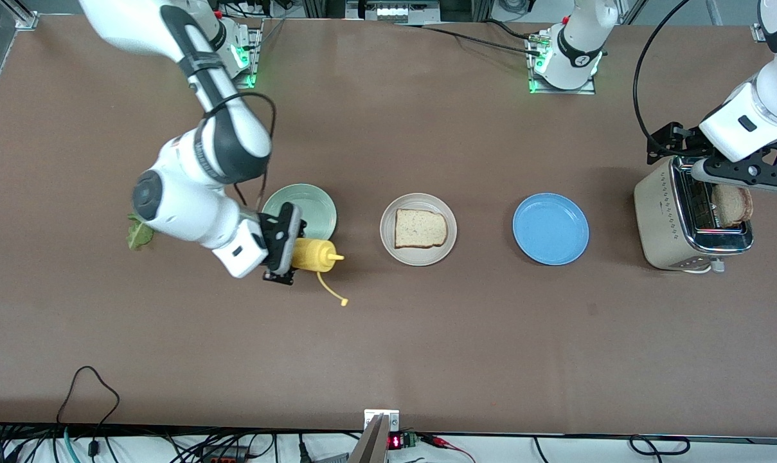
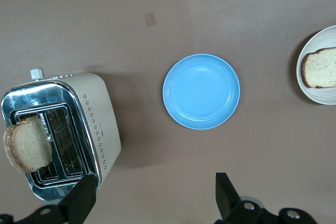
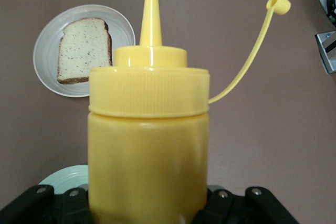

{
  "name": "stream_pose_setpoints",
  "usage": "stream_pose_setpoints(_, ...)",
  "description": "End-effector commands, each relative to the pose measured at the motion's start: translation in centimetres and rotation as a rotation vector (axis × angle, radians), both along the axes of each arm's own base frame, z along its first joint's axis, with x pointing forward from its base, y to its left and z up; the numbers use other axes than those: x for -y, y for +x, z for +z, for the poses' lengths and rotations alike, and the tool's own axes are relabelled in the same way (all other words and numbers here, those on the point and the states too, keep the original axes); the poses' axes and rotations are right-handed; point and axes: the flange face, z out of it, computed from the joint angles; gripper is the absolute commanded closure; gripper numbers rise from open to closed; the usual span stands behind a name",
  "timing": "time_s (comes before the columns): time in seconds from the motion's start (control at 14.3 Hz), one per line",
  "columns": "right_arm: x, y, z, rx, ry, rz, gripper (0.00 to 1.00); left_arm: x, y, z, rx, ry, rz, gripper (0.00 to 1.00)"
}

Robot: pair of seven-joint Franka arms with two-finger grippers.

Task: Make sandwich in beige plate with both arms
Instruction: 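Lift the yellow bottle and carry it over the bread on the beige plate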

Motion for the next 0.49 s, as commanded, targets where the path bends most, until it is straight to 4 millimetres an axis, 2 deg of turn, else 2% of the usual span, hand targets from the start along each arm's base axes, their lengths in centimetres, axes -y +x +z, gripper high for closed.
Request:
stream_pose_setpoints(0.0,-4.8,-0.8,0.7,0.051,-0.110,-0.025,0.66,0.2,-0.1,0.6,0.003,-0.007,0.007,0.00)
stream_pose_setpoints(0.14,-8.5,-2.4,0.1,0.076,-0.191,-0.048,0.66,0.2,-0.2,0.6,0.003,-0.007,0.006,0.00)
stream_pose_setpoints(0.42,-14.9,-6.5,-2.2,0.159,-0.358,-0.056,0.66,0.1,-0.2,0.6,0.001,-0.005,0.009,0.00)
